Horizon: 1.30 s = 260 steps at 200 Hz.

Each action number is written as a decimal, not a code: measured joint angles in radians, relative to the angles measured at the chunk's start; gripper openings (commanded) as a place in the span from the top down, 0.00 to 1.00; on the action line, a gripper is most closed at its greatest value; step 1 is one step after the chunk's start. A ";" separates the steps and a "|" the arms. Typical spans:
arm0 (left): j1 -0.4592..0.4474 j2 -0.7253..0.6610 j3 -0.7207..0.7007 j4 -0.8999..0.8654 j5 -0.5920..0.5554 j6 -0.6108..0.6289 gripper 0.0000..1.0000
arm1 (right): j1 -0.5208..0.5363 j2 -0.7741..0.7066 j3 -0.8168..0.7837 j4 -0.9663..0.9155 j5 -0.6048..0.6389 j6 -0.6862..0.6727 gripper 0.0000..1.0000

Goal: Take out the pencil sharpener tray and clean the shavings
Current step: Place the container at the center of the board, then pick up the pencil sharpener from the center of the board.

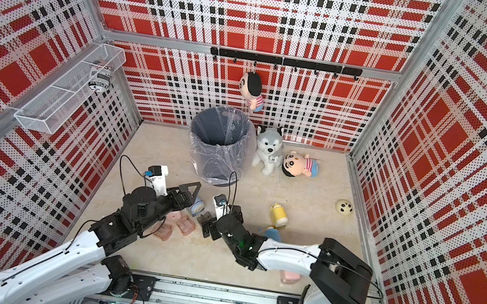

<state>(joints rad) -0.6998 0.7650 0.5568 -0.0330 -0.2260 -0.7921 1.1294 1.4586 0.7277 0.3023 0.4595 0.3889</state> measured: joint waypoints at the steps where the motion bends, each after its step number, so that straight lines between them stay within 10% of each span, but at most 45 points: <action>1: -0.002 0.000 0.002 0.000 -0.002 0.000 0.02 | -0.001 -0.007 0.004 -0.010 0.003 0.004 0.00; 78: -0.115 0.029 0.055 0.003 -0.089 -0.018 0.02 | -0.243 -0.477 -0.048 -0.321 -0.052 0.156 0.00; 184: -0.097 0.069 -0.072 0.161 -0.047 -0.172 0.02 | -0.481 -0.519 -0.068 -0.558 -0.114 0.263 0.00; 260: -0.414 0.465 0.271 0.036 -0.180 -0.299 0.02 | -0.735 -0.542 -0.034 -0.681 -0.159 0.301 0.00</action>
<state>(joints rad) -1.1133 1.2301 0.8280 0.0032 -0.4065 -1.0912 0.3943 0.9165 0.6937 -0.3786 0.3000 0.6903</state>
